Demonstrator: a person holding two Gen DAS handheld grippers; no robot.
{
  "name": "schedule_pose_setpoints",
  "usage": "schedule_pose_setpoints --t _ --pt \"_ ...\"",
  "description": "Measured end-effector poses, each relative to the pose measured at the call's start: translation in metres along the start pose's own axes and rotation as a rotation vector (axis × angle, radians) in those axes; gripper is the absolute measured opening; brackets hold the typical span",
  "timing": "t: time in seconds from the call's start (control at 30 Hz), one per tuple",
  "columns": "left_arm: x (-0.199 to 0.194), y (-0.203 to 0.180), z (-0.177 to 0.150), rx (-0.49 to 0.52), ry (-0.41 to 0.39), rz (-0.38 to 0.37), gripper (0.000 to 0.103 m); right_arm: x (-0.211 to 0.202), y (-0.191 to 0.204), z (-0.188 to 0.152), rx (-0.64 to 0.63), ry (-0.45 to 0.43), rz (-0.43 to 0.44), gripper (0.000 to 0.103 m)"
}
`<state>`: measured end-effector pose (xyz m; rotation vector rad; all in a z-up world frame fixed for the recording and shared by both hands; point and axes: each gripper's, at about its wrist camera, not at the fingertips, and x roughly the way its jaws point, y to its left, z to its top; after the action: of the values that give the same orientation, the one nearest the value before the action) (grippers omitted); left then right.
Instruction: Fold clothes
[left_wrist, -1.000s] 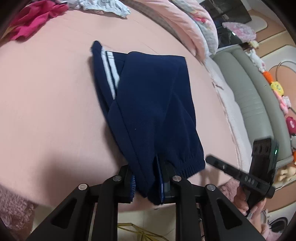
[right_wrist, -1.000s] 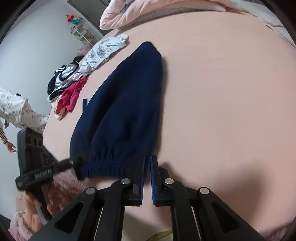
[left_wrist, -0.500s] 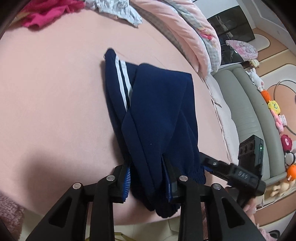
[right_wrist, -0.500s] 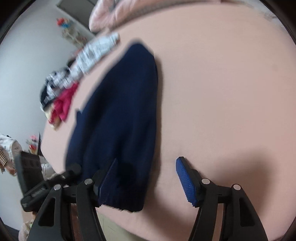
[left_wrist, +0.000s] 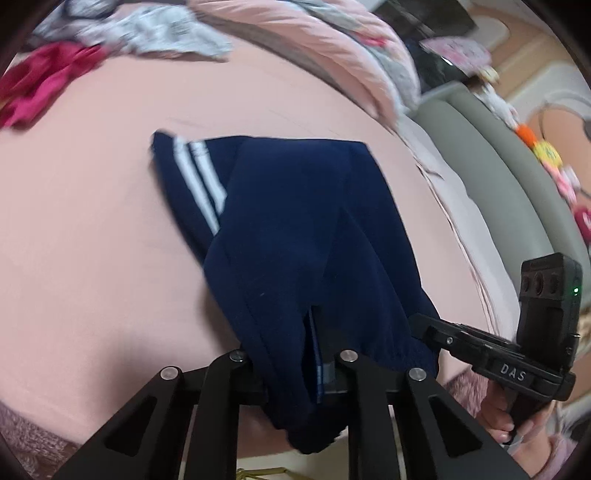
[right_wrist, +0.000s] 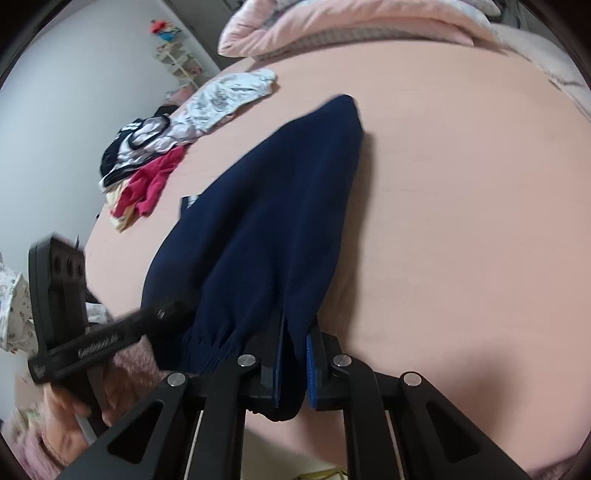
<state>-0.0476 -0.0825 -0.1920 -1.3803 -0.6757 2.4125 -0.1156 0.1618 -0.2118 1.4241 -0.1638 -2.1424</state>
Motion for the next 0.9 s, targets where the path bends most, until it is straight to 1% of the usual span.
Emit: schedule_pose_setpoints --t 0.1,0.2,0.23,0.33,0.4,0.43,0.53,0.6,0.67,0.7,0.73,0.8,0.83,0.9 --pt "0.009 -0.017 -0.008 0.069 0.046 -0.023 0.013 -0.013 -0.011 -0.023 0.031 0.011 -0.017 0.009" --pt "0.007 -0.019 -0.014 0.088 0.088 -0.081 0.013 -0.017 -0.025 -0.050 0.055 0.061 -0.037 0.009" --pt "0.005 -0.016 -0.015 0.085 0.095 -0.086 0.013 -0.016 -0.029 -0.054 0.068 0.070 -0.037 0.010" --pt "0.002 -0.006 -0.013 0.039 0.100 -0.103 0.014 -0.023 -0.039 -0.048 0.121 0.040 -0.019 0.011" --pt "0.001 0.000 -0.010 -0.001 0.100 -0.115 0.014 -0.033 -0.037 -0.043 0.108 -0.015 -0.055 0.014" --pt "-0.002 0.001 -0.011 0.000 0.098 -0.107 0.014 -0.038 -0.037 -0.041 0.100 -0.044 -0.074 0.017" --pt "-0.016 -0.003 -0.012 0.037 0.085 -0.067 0.014 -0.053 -0.033 -0.031 0.080 -0.116 -0.153 0.020" --pt "-0.031 -0.002 -0.013 0.073 0.089 -0.032 0.015 -0.065 -0.034 -0.025 0.072 -0.132 -0.179 0.021" --pt "-0.044 -0.002 -0.011 0.107 0.097 0.007 0.018 -0.077 -0.034 -0.018 0.065 -0.148 -0.203 0.026" --pt "-0.047 -0.004 -0.008 0.118 0.099 0.026 0.022 -0.081 -0.035 -0.014 0.058 -0.148 -0.202 0.030" --pt "-0.049 -0.006 -0.004 0.120 0.092 0.044 0.024 -0.084 -0.036 -0.008 0.050 -0.149 -0.199 0.031" --pt "-0.055 -0.007 0.006 0.123 0.080 0.069 0.025 -0.081 -0.032 0.005 0.032 -0.145 -0.160 0.031" --pt "-0.056 -0.007 0.010 0.127 0.090 0.075 0.025 -0.080 -0.033 0.010 0.021 -0.133 -0.146 0.031" --pt "-0.059 -0.010 0.020 0.135 0.097 0.090 0.025 -0.065 -0.026 0.022 -0.014 -0.110 -0.135 0.031"
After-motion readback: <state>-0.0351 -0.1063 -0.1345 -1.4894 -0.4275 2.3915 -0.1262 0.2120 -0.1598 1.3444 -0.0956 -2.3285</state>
